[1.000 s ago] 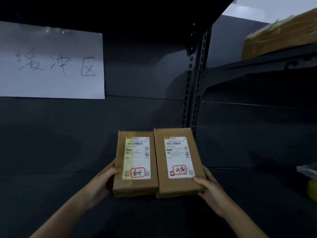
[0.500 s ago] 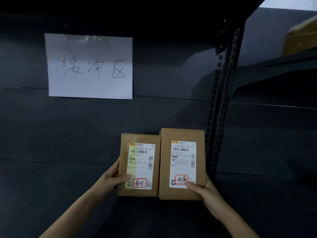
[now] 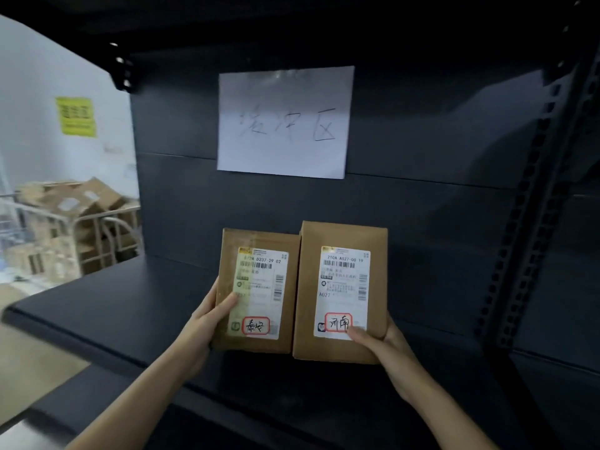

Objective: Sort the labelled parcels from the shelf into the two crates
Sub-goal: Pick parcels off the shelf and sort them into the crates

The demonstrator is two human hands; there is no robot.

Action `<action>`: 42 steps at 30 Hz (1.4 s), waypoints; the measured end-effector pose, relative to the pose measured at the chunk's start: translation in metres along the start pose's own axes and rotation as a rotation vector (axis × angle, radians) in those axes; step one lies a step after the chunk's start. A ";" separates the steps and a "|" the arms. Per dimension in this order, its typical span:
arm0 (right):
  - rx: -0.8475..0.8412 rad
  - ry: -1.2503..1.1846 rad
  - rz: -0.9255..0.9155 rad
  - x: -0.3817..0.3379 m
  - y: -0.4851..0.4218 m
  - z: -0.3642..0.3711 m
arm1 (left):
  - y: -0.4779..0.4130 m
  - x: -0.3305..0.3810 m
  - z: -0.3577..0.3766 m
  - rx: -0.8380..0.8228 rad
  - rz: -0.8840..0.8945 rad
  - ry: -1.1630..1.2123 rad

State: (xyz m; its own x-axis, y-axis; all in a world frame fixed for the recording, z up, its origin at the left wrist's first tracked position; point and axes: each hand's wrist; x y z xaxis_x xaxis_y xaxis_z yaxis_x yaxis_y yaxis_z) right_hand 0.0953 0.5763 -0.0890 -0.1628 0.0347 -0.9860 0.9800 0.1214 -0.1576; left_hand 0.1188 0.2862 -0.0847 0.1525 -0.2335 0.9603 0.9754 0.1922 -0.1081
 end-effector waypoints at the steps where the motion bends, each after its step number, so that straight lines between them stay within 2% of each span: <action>1: -0.018 0.008 -0.004 -0.001 -0.002 0.010 | 0.004 0.003 -0.008 0.039 0.009 0.024; 13: -0.238 -0.032 -0.019 -0.024 -0.006 0.154 | 0.055 0.048 -0.144 0.276 0.058 -0.001; 19: -0.343 -0.043 0.000 -0.037 0.005 0.263 | 0.086 0.084 -0.247 0.406 0.077 -0.075; 24: -0.420 -0.047 0.012 -0.046 0.012 0.358 | 0.114 0.111 -0.337 0.445 0.121 -0.099; 32: -0.636 -0.022 0.065 -0.048 0.033 0.511 | 0.179 0.143 -0.462 0.596 0.112 -0.125; 37: -0.809 -0.024 0.122 -0.055 0.039 0.589 | 0.218 0.158 -0.523 0.660 0.124 -0.160; 42: -0.903 -0.059 0.182 -0.056 0.033 0.655 | 0.243 0.158 -0.568 0.759 0.102 -0.198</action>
State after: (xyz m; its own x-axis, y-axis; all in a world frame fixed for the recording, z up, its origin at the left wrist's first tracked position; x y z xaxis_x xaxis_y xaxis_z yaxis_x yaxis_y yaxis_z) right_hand 0.2120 -0.0711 -0.0738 0.0158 0.0815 -0.9965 0.5245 0.8479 0.0776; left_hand 0.4706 -0.2452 -0.1051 0.1352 -0.0195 0.9906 0.5719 0.8180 -0.0619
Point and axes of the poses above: each hand's wrist, its own y-axis away from the middle knuckle, its own z-axis out of the palm, x = y × z, and after that the axes turned 7 degrees about x, right-handed
